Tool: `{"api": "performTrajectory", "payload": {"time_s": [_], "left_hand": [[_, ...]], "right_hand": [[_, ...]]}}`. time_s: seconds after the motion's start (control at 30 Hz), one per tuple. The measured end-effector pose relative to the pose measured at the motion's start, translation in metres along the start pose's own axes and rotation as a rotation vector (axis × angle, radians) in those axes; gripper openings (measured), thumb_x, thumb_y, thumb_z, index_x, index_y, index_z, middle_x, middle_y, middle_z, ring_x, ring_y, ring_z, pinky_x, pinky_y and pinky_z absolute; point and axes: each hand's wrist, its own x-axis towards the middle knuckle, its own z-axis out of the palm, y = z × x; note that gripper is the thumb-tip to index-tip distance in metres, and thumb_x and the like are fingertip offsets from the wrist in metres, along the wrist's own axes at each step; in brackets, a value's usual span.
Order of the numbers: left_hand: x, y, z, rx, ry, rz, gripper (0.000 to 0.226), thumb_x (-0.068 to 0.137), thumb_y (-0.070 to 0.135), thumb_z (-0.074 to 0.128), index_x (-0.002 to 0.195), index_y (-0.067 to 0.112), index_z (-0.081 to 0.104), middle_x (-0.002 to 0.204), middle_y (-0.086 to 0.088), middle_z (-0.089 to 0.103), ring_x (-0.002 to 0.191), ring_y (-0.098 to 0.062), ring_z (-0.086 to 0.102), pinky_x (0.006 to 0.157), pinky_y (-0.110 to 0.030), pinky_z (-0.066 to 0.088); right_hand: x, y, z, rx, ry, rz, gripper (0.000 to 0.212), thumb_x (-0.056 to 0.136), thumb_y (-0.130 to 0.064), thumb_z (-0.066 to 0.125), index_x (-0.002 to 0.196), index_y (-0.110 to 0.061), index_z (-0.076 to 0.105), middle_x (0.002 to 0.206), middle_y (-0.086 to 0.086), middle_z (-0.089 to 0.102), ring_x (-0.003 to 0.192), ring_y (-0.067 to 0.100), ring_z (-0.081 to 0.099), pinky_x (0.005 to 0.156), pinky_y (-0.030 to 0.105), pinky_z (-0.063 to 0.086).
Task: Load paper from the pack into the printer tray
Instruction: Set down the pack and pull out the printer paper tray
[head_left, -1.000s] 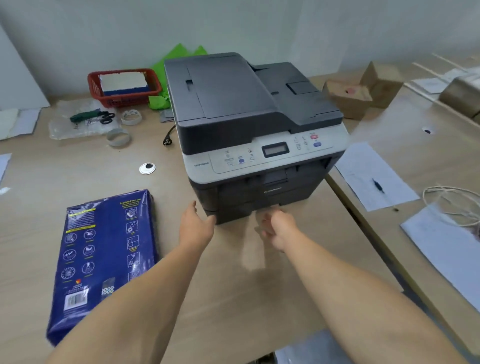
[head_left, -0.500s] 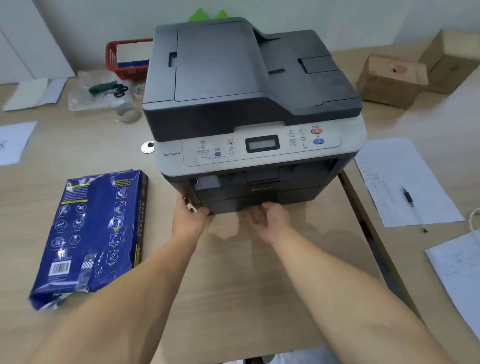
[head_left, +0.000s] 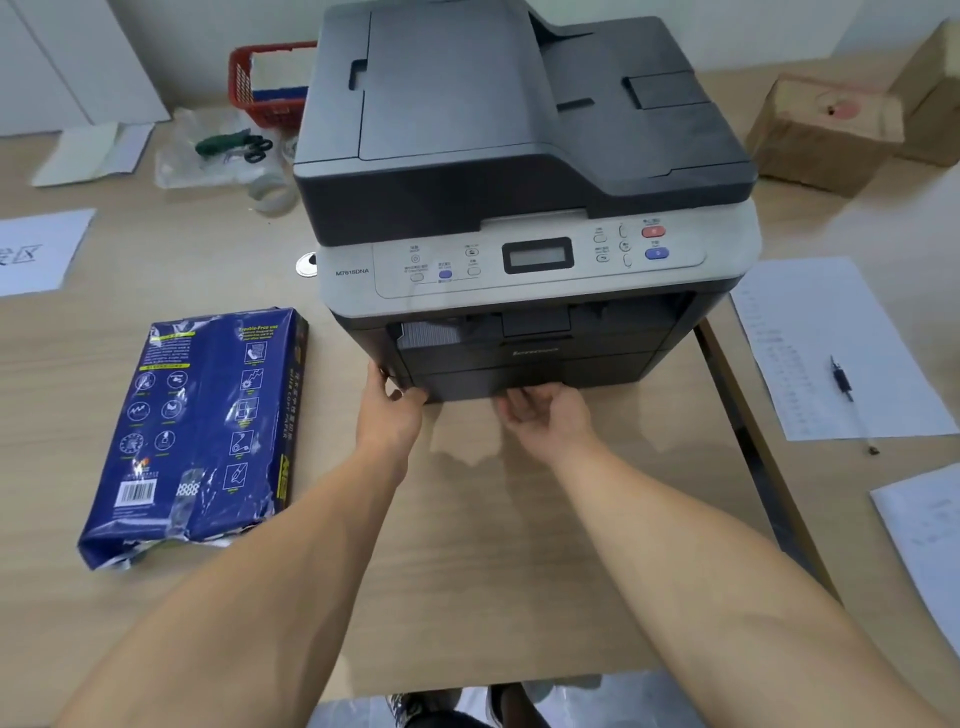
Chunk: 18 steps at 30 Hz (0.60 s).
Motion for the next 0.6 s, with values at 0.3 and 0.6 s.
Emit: {"api": "performTrajectory", "payload": {"time_s": [0.3, 0.6], "left_hand": [[0.007, -0.007, -0.008, -0.012, -0.012, -0.045, 0.028, 0.09, 0.016, 0.058, 0.111, 0.035, 0.059, 0.105, 0.011, 0.06, 0.113, -0.024, 0.058, 0.102, -0.052, 0.05], [0.001, -0.029, -0.022, 0.054, -0.017, -0.025, 0.054, 0.096, 0.025, 0.057, 0.148, 0.019, 0.043, 0.142, -0.004, 0.053, 0.126, -0.027, 0.054, 0.109, -0.048, 0.045]], "right_hand": [[-0.011, 0.009, -0.01, 0.068, 0.005, 0.02, 0.024, 0.09, -0.001, 0.042, 0.109, -0.001, 0.057, 0.105, 0.021, 0.061, 0.102, 0.035, 0.06, 0.079, 0.054, 0.052], [-0.043, 0.016, -0.019, -0.086, 0.208, -0.057, 0.02, 0.099, -0.018, 0.046, 0.113, -0.007, 0.054, 0.111, 0.017, 0.059, 0.099, 0.032, 0.061, 0.08, 0.049, 0.055]]}}
